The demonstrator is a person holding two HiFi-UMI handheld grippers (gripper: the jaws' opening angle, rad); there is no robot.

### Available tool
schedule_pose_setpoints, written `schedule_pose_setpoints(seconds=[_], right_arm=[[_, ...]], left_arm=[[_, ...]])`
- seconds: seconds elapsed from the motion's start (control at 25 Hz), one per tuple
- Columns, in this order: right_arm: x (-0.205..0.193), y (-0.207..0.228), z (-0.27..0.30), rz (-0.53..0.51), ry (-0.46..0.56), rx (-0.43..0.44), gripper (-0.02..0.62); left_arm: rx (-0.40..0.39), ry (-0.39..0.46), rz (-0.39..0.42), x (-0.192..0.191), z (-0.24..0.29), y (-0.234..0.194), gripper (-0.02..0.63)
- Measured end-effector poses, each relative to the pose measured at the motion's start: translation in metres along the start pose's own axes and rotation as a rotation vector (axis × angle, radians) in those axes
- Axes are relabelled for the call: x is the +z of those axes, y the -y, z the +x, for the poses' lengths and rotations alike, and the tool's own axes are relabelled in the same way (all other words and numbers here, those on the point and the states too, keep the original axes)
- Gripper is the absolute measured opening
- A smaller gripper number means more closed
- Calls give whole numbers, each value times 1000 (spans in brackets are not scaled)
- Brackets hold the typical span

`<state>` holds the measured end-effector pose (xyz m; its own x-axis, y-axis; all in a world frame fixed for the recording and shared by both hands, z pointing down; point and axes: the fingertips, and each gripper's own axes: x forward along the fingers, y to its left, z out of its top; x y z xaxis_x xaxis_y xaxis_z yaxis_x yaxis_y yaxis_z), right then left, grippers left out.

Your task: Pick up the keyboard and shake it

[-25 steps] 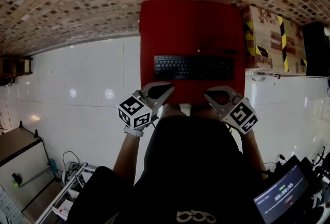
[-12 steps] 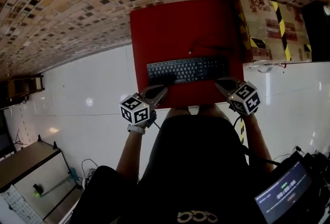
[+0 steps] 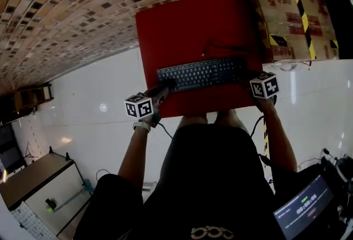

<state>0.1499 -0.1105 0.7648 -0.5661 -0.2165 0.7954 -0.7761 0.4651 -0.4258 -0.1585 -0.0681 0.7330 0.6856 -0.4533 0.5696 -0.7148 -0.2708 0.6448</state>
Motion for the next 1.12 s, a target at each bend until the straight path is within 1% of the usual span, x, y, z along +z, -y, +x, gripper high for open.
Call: schedule_pose_setpoints(seconds=[0.04,0.12,0.16,0.24,0.32,0.48,0.56,0.6,0.68,0.8,0.84,0.88,0.96,1.12], right_arm=[[0,10,4,4,-10,-25,214],[1,30,12,15,-27,-70,272],[1,39,16,27,-37,-80,292],[-2,50,24,61,-56,-72,309],[-5,56,31,80,-80,-57,318],[-12,62,43,62,-137,-41,321],[-10,63,48,59,-145,-23,321],[-10,62,50,62,-147,-15,321],[-12,61,52,73,-149,-4,321],[-13,61,53,82,-148,0,321],[-12,62,54,81,-149,-1,321],[-10,63,54,79,-149,1,321],[-9,61,55,79,-150,14,321],[-12,55,55,73,-158,46,321]], left_arm=[[10,-5,-18,-3,1,-9,94],[34,-25,-35,-9,5,-28,114],[44,-40,-35,-11,7,-35,131],[57,-71,-31,-14,13,-47,166],[65,-106,-25,-17,18,-57,189],[80,-169,-16,-23,26,-76,229],[90,-192,-4,-19,30,-84,230],[92,-204,1,-19,30,-87,207],[86,-224,7,-21,28,-87,199],[76,-234,11,-21,27,-84,209],[78,-226,12,-19,27,-84,212],[82,-213,12,-16,27,-85,232],[89,-197,-3,-13,26,-90,239],[85,-236,-23,-23,30,-97,252]])
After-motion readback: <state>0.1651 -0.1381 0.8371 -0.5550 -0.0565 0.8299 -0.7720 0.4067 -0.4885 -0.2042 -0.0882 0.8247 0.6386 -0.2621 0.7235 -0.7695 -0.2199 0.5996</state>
